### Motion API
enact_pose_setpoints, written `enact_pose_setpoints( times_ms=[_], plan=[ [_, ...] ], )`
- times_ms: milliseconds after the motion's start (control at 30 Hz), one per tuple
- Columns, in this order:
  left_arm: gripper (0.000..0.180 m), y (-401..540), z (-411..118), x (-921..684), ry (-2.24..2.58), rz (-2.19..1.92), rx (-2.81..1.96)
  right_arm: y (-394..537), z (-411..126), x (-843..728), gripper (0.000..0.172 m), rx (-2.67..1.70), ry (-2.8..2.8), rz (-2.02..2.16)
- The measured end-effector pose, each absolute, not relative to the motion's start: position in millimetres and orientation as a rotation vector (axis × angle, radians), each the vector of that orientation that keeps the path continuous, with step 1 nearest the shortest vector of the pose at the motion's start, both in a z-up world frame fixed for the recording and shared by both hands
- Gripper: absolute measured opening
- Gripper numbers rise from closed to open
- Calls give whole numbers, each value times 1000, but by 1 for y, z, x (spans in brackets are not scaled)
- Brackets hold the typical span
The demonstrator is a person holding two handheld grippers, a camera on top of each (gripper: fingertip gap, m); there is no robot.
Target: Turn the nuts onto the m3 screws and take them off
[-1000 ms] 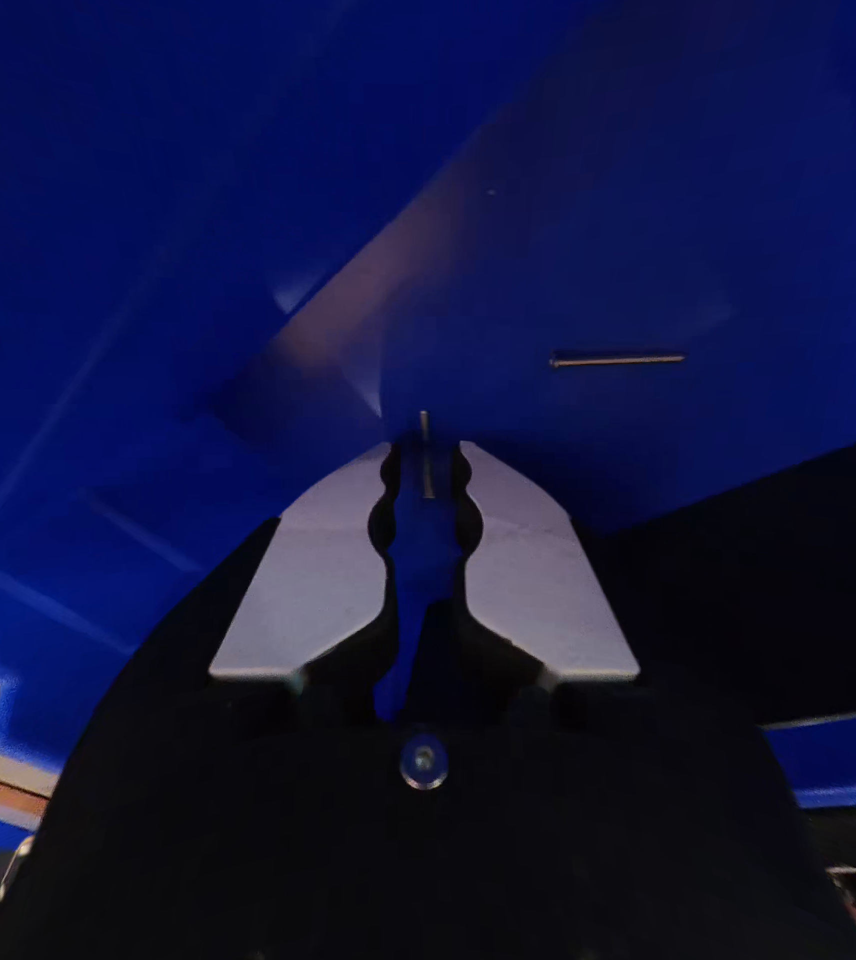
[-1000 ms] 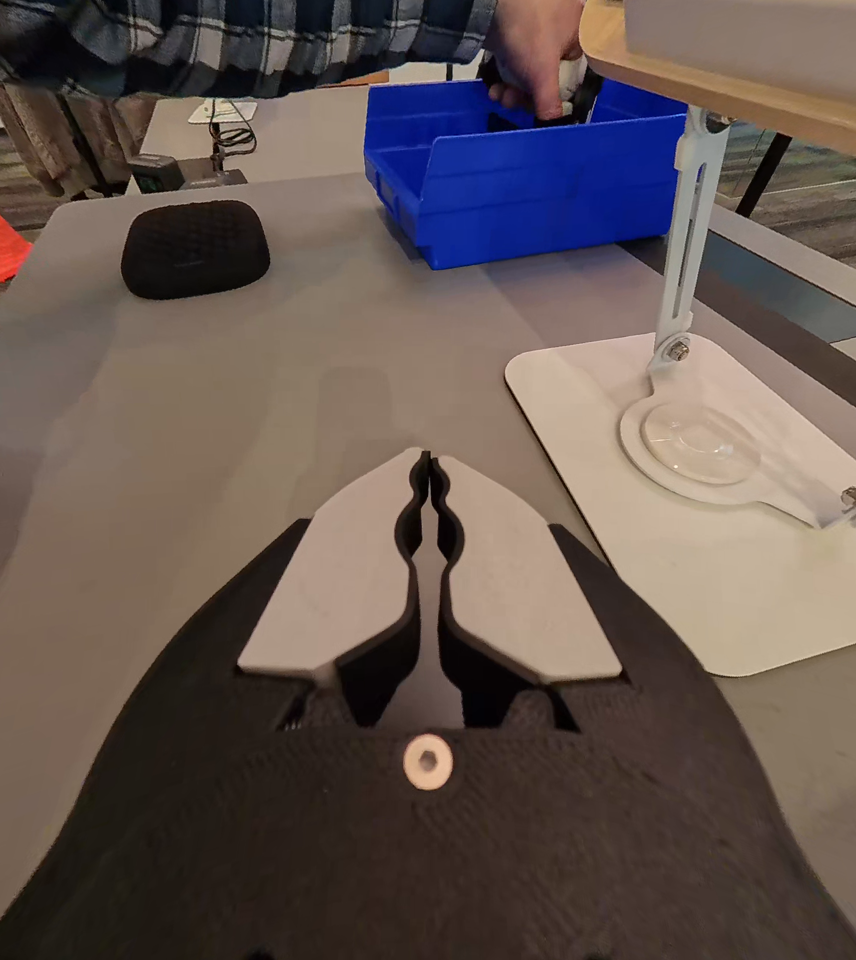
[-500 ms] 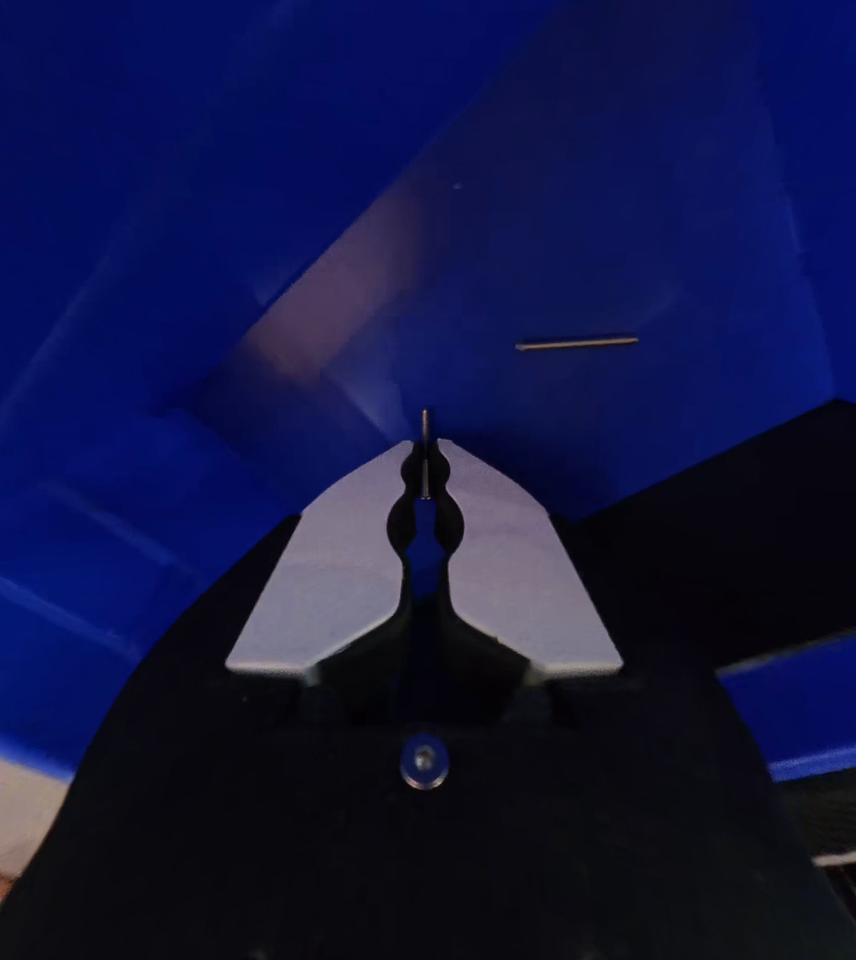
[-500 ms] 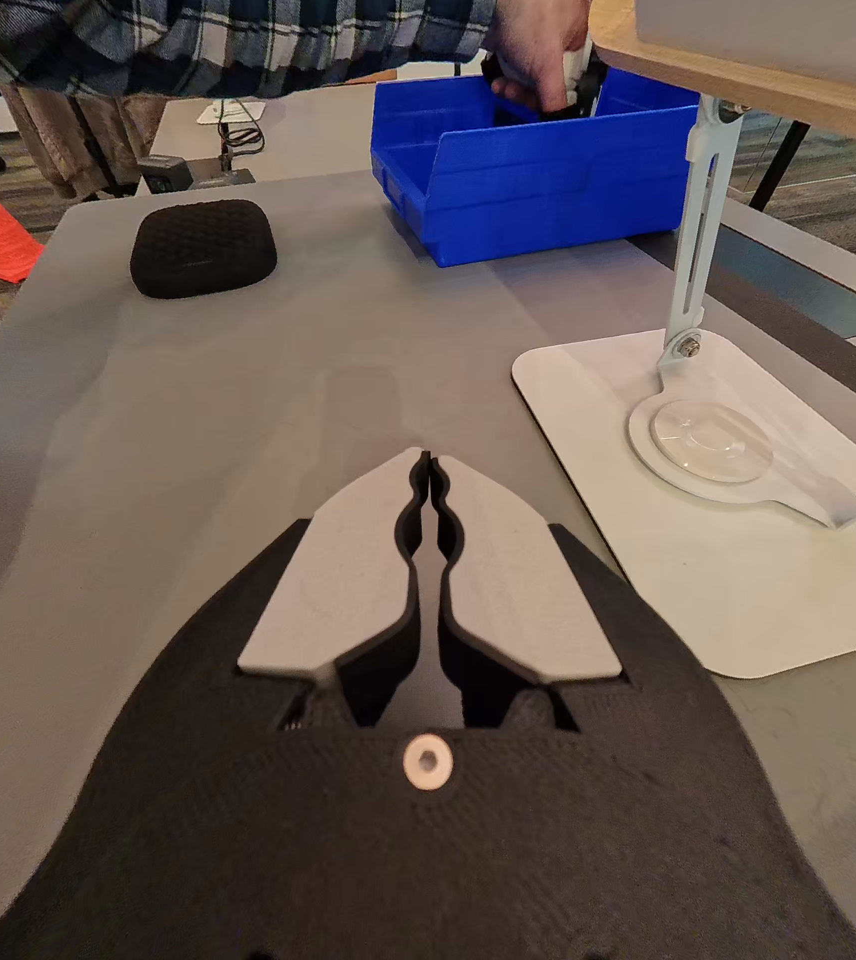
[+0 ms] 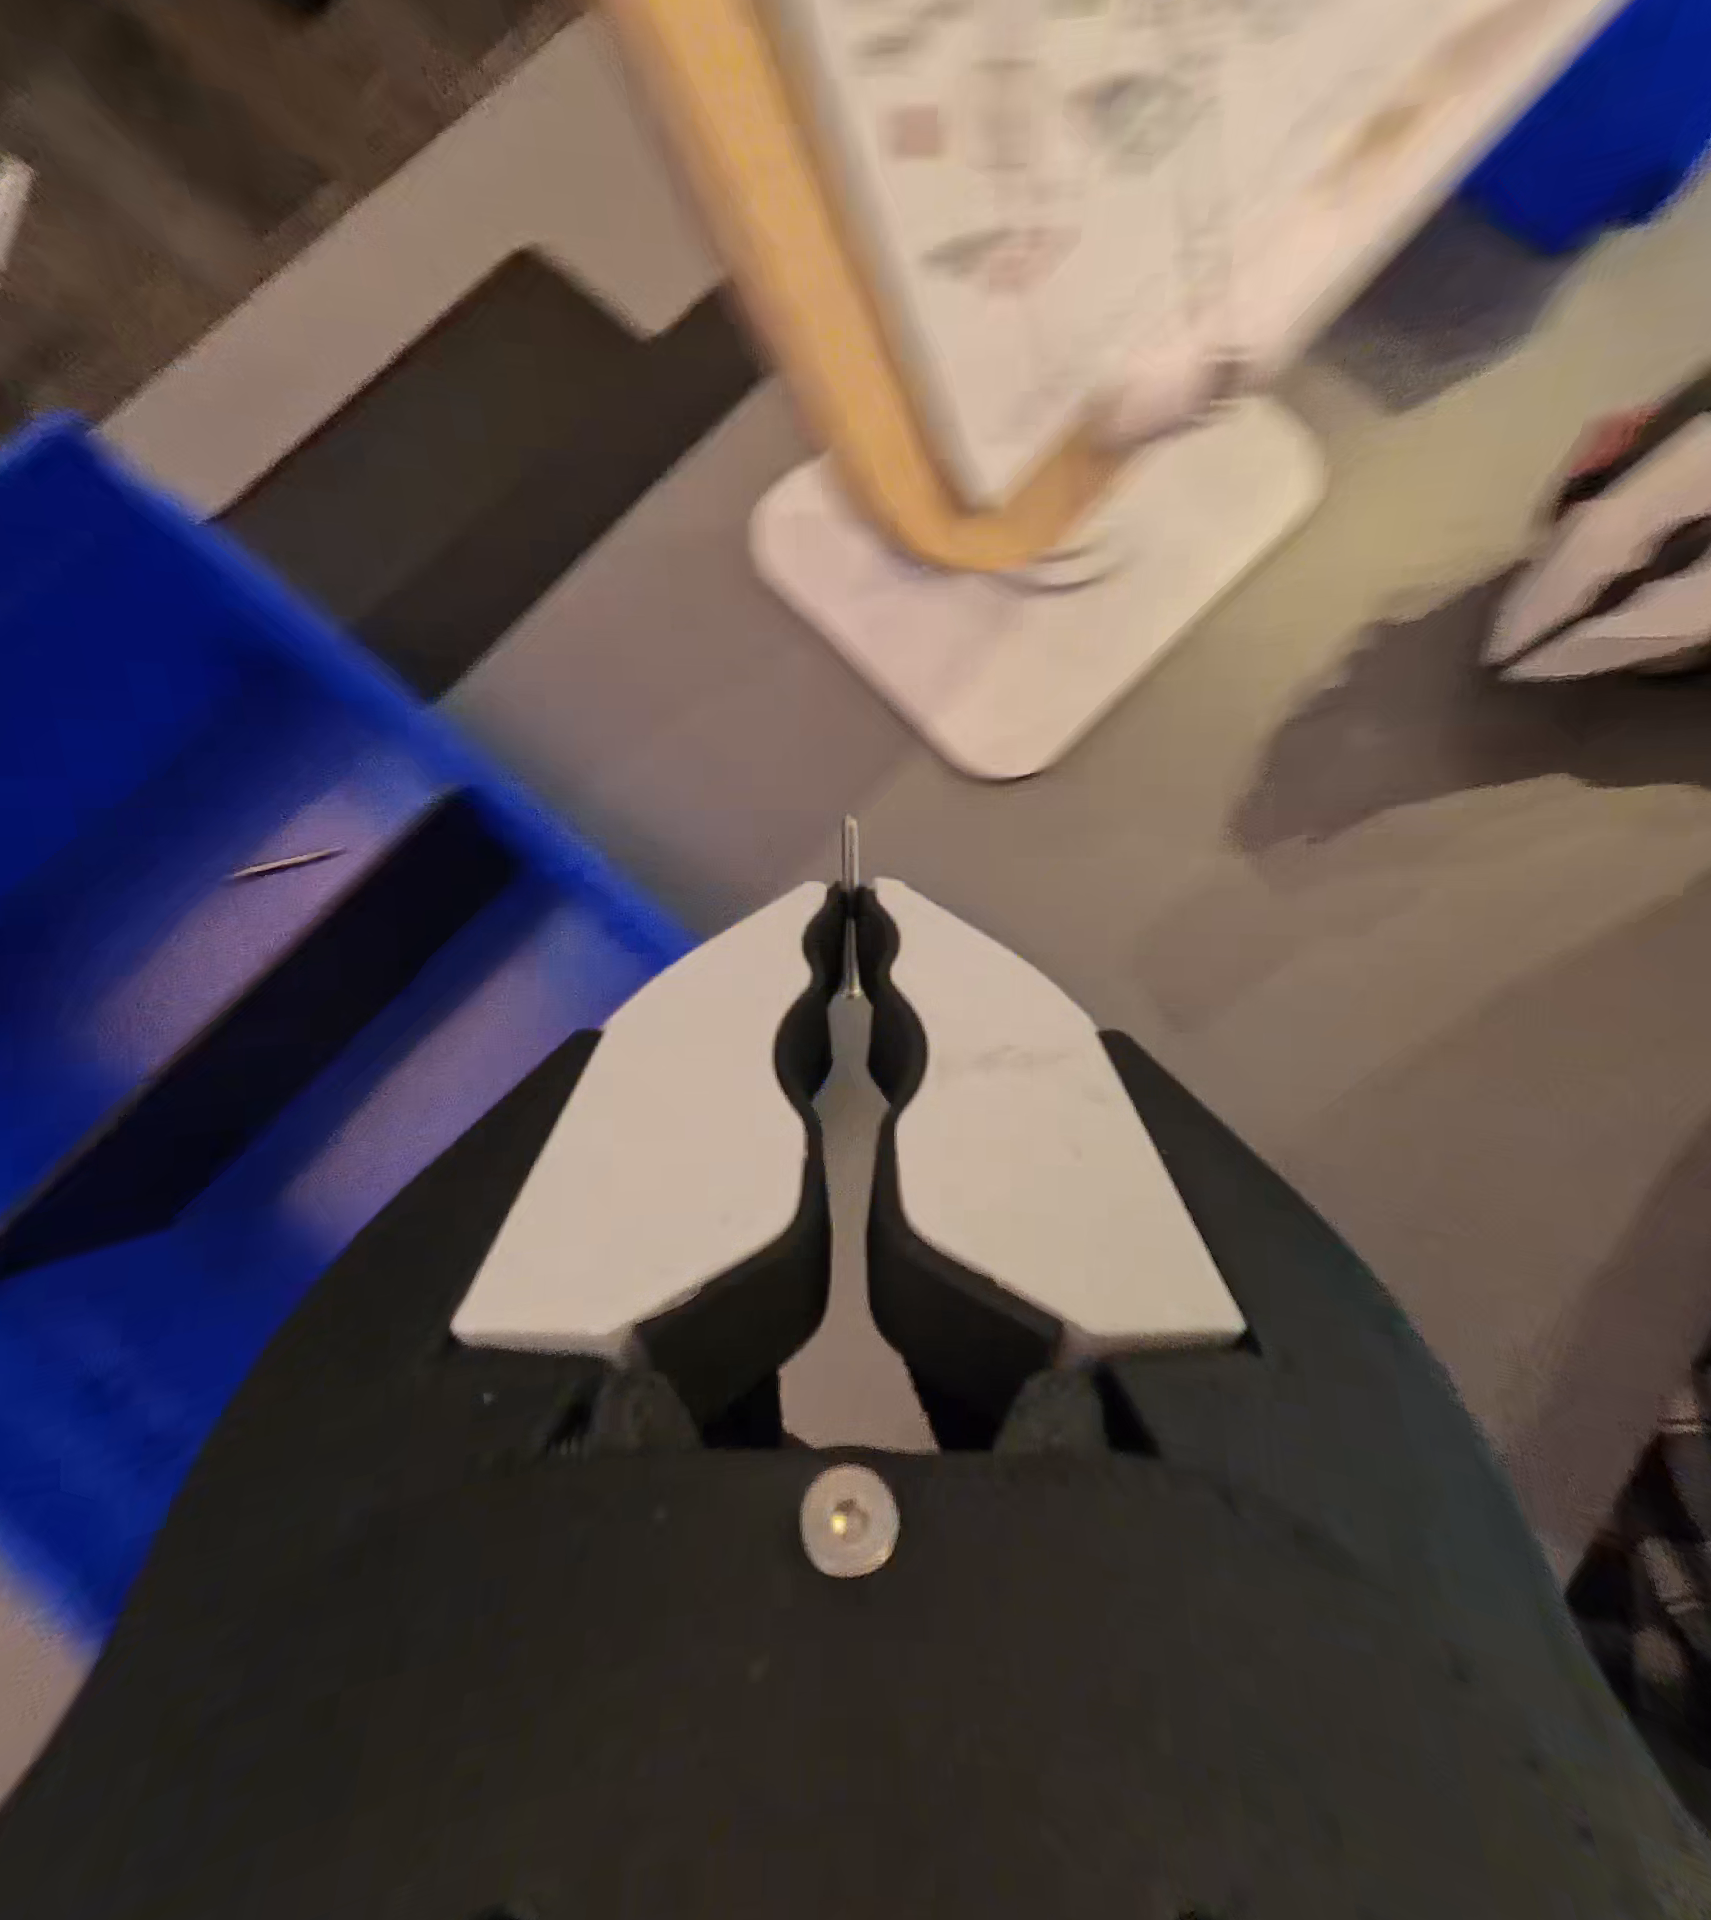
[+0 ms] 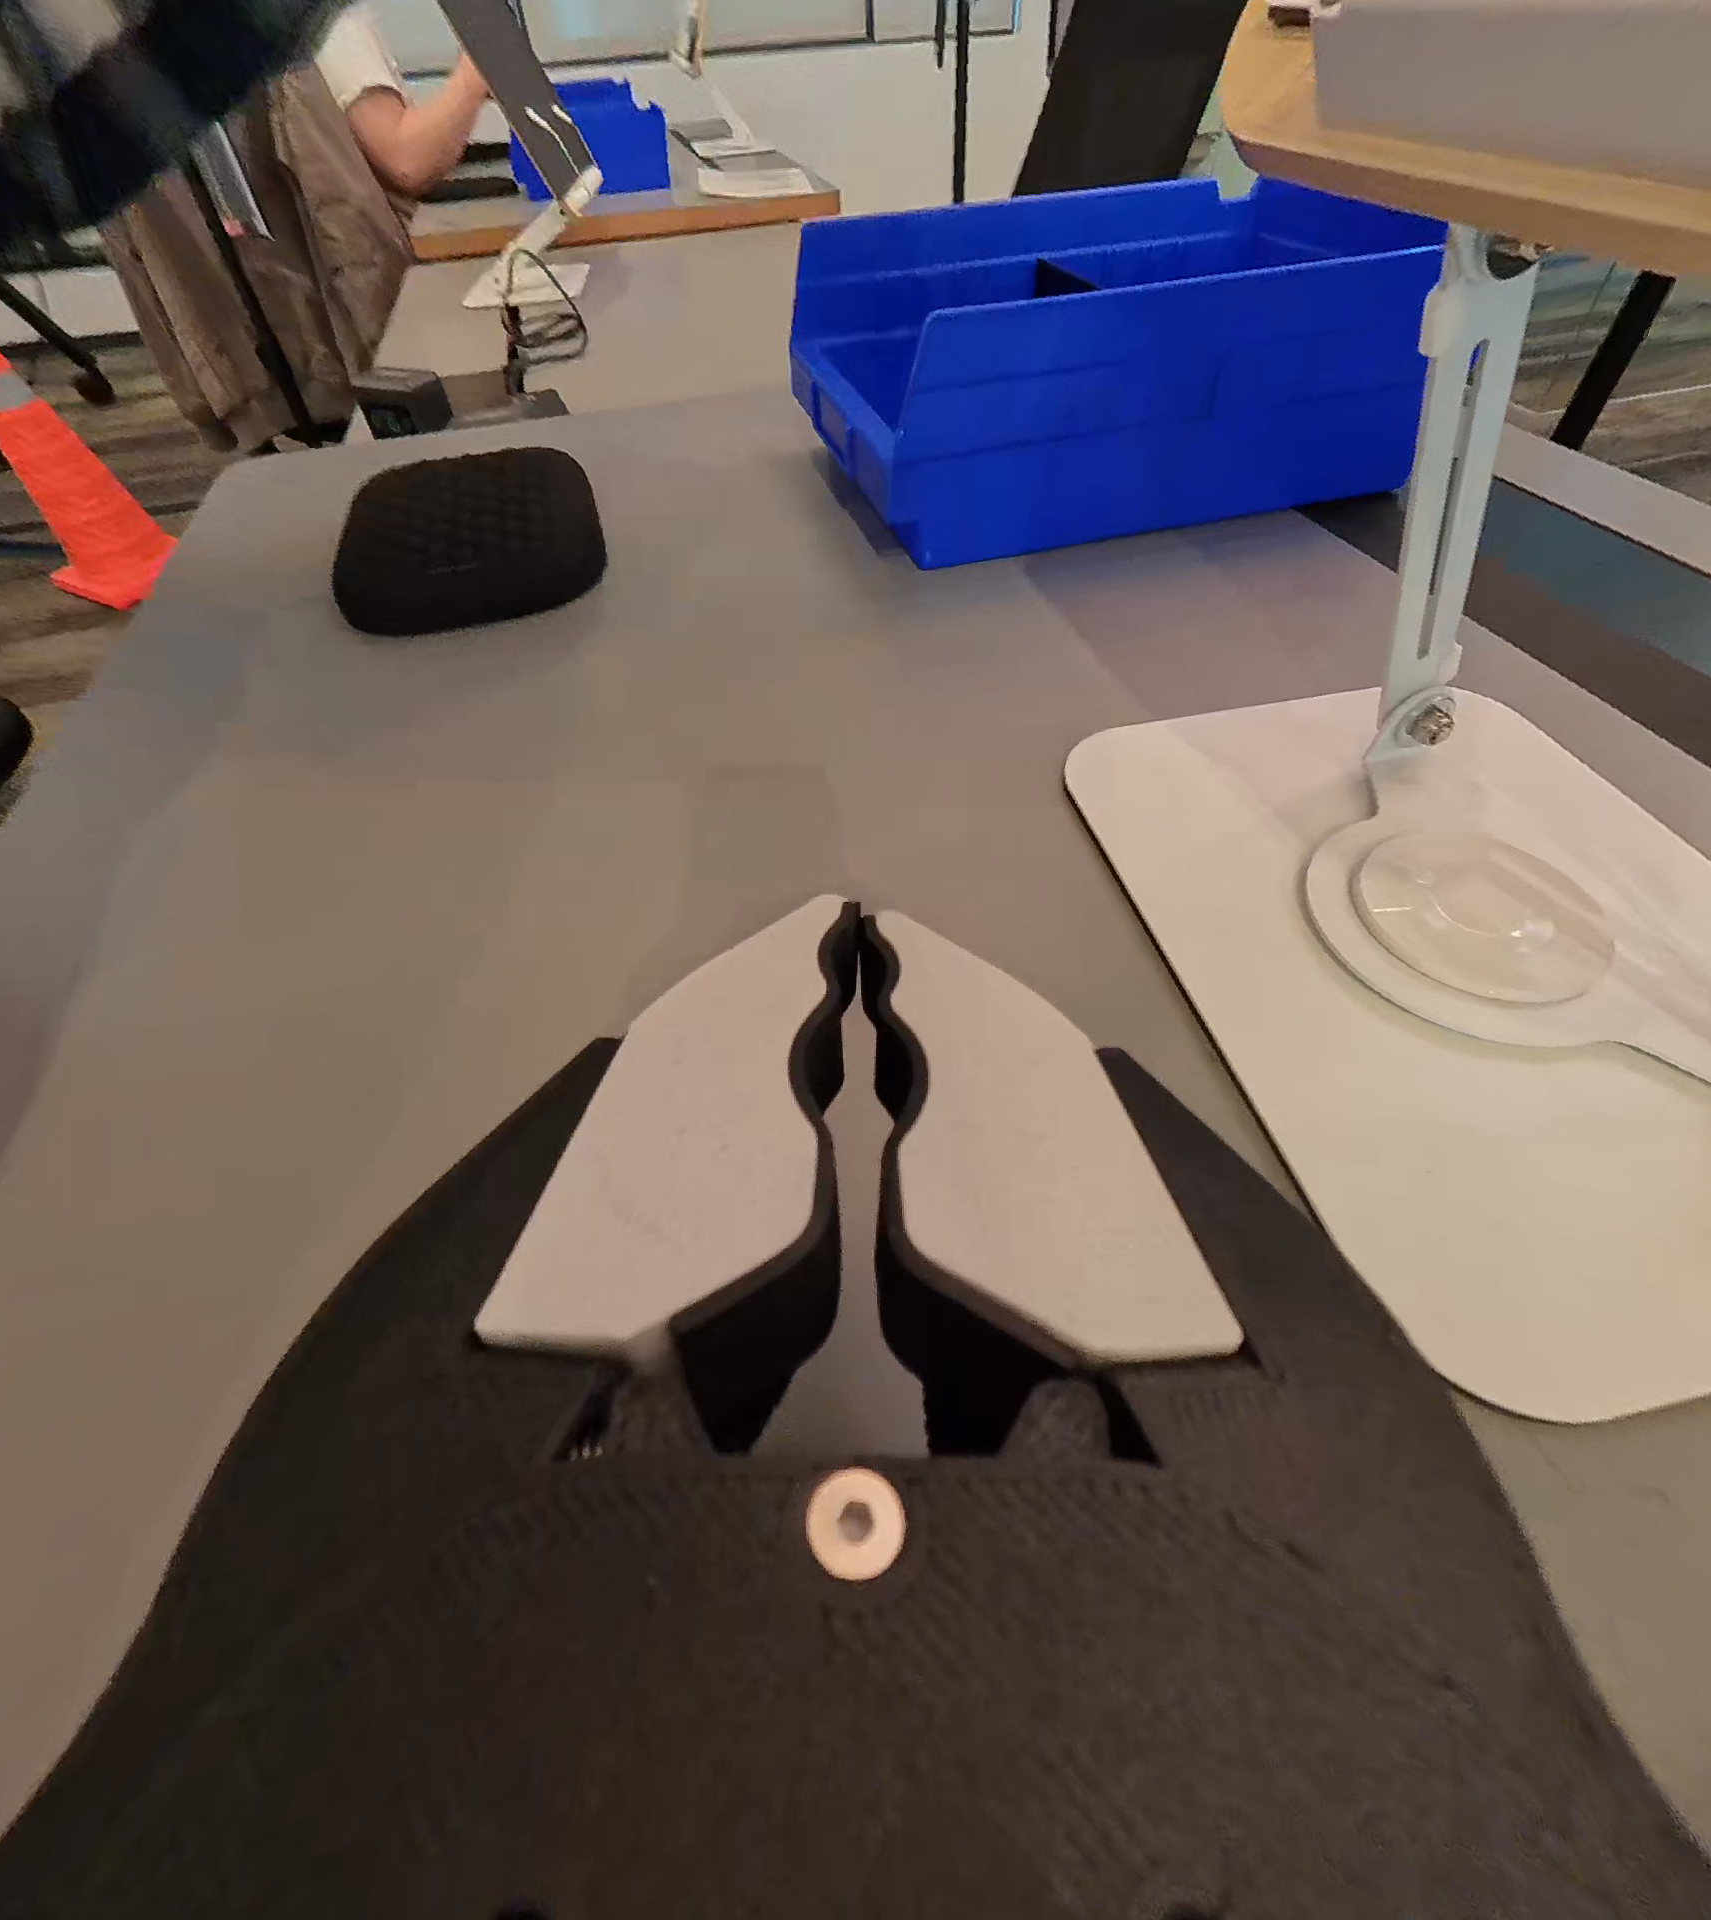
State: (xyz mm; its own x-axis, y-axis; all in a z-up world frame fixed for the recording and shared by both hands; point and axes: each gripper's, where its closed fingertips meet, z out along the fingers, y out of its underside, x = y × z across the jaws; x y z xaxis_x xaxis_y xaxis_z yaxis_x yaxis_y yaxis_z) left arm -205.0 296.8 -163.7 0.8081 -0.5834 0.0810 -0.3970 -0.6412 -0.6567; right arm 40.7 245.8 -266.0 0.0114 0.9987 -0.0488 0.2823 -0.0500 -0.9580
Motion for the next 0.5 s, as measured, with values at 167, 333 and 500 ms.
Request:
enact_pose_setpoints(
  times_ms=[167,333,500],
  plan=[
    [2,240,-221,-96,823,-590,-2303,251,-265,45,0,-1473,-1376,1091],
    [2,212,-299,-35,1003,-586,-2469,255,-265,49,0,-1480,-1368,1087],
    [2,209,-335,-25,1133,-437,-2543,256,-263,52,0,-1476,-1367,1077]
  ],
)
